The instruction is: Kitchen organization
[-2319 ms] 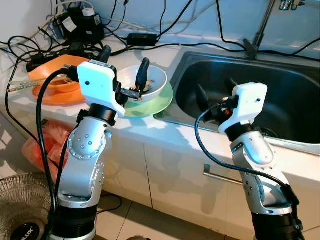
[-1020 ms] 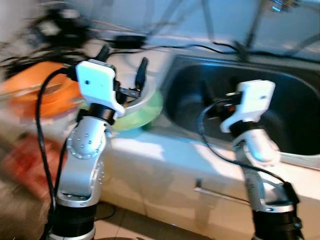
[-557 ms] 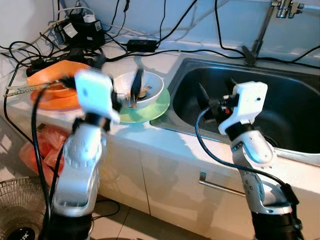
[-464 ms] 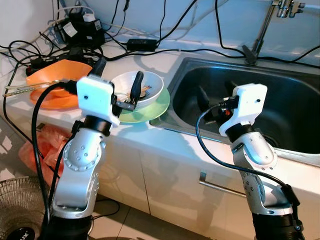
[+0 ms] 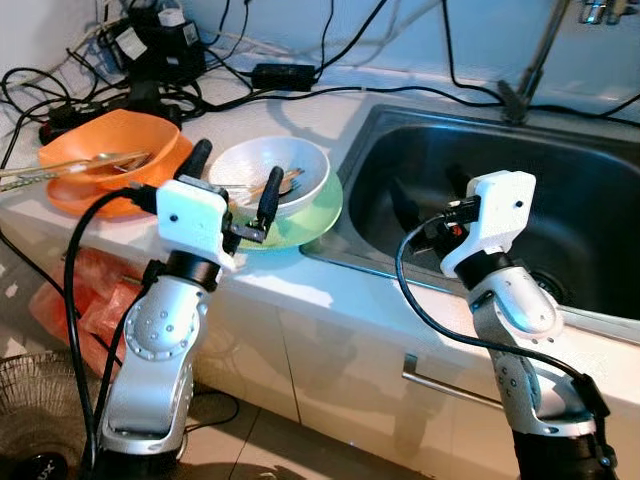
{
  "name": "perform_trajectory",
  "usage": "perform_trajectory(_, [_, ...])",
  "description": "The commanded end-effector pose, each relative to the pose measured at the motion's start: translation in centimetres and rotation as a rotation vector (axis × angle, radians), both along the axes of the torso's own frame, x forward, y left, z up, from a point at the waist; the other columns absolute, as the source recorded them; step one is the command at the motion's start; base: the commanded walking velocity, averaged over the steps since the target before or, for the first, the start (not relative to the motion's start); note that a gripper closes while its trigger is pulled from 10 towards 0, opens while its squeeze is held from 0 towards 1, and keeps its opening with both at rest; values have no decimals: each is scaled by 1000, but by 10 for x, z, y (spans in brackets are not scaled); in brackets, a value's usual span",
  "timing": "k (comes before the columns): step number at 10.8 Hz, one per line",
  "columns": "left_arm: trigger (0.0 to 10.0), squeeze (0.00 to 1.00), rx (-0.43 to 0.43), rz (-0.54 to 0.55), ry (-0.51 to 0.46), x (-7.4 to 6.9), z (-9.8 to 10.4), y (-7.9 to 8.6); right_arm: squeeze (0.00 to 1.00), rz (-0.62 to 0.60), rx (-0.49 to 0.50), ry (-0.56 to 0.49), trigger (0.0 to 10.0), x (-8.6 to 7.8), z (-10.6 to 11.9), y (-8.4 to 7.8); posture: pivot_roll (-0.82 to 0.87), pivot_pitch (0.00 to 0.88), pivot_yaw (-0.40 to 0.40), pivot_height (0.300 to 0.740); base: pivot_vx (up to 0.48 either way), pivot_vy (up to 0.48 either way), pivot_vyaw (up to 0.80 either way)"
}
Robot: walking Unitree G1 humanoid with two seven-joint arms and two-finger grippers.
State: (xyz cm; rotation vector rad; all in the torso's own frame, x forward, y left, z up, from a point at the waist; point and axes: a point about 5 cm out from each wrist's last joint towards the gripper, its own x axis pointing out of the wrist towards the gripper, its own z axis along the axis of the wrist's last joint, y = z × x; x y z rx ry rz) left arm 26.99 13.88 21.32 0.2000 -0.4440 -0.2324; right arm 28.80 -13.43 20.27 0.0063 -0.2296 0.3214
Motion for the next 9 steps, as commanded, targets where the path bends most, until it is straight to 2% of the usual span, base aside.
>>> perform_trajectory(1, [10000,0,23,0,8,-2,-5,0,0,15,2,7,10000,-4,0,0,52,80,59,740,0,0,0])
perform_trajectory(5, [10000,0,43,-16,34,-11,-15,-6,0,49,18,69,10000,-18,-5,4,40,146,57,740,0,0,0])
perform_trajectory(9, [10000,0,57,-25,26,-8,-12,-10,0,251,1,152,10000,-31,-7,3,30,154,61,740,0,0,0])
